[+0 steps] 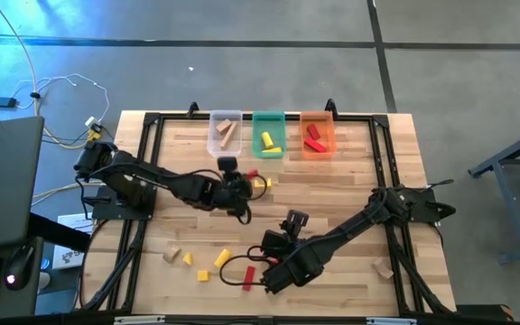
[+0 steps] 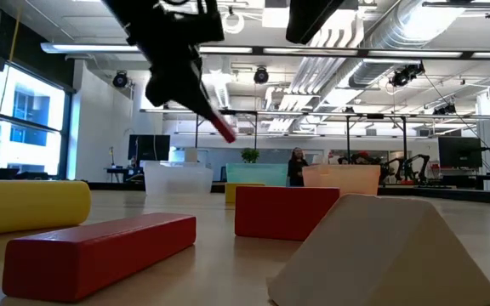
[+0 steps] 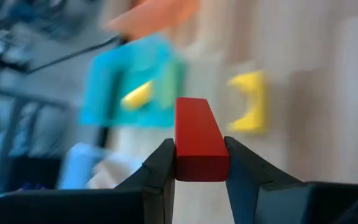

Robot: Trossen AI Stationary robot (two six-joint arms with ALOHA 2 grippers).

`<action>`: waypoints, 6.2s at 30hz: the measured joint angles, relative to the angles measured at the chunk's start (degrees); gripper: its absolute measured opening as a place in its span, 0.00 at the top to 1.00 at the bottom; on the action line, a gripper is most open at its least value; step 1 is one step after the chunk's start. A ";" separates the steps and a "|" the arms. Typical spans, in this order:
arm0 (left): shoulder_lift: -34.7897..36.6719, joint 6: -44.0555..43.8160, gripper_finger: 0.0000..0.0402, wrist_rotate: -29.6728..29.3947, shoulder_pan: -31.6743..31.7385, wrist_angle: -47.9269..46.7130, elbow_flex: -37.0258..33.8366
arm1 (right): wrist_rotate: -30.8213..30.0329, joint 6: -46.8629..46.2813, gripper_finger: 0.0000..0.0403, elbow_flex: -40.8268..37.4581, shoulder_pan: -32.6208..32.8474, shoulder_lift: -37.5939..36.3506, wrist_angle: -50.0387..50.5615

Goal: Sort & place blocks by color
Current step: Put the red block into the orange transparent bin

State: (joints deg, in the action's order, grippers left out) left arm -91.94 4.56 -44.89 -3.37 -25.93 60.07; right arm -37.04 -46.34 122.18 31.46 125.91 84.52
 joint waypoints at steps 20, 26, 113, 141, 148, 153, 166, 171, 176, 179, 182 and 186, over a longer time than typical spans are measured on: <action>0.46 9.09 0.81 0.32 13.77 4.13 -0.02 | -8.22 2.72 0.50 -0.82 -2.27 -0.02 5.50; 0.76 15.73 0.81 11.40 17.05 6.82 -0.02 | -10.70 8.51 0.50 -0.82 -5.38 -0.02 5.50; 31.93 1.40 0.80 21.54 6.96 18.24 -24.68 | 26.97 61.78 0.50 -0.78 -33.62 -0.66 -28.81; 31.93 0.16 0.71 24.22 7.22 20.06 -24.68 | 26.71 55.25 0.82 -0.75 -32.82 -0.66 -31.04; 31.95 -1.91 0.55 21.55 7.20 20.19 -24.61 | 21.03 48.90 0.83 -0.78 -31.58 -0.61 -30.05; 31.95 -7.26 0.45 21.57 7.20 18.45 -24.61 | 16.68 45.00 0.83 -0.78 -31.23 -0.61 -26.08; 31.93 -14.66 0.43 21.55 7.09 9.17 -24.61 | 1.66 35.45 0.83 -0.78 -32.02 -0.61 -6.83; 31.95 -18.09 0.44 18.34 7.09 7.64 -24.61 | 2.73 35.44 0.83 -0.78 -32.36 -0.61 -7.32; 31.93 -21.96 0.44 12.79 7.09 2.77 -24.61 | 0.78 35.75 0.83 -0.80 -32.51 -0.61 -6.29; 31.94 -22.92 0.44 11.60 7.09 0.46 -24.61 | -0.86 34.69 0.83 -0.80 -32.99 -0.61 -3.53; 31.94 -22.91 0.44 11.64 7.08 0.26 -24.61 | -3.41 31.87 0.83 -0.80 -33.96 -0.61 0.35; 31.95 -22.72 0.44 11.64 7.05 0.26 -24.61 | -6.46 27.41 0.83 -0.80 -35.18 -0.61 4.77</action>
State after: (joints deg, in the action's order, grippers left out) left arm -60.00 -18.16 -33.26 3.68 -25.67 35.46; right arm -43.50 -18.93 121.38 -3.72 125.29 89.30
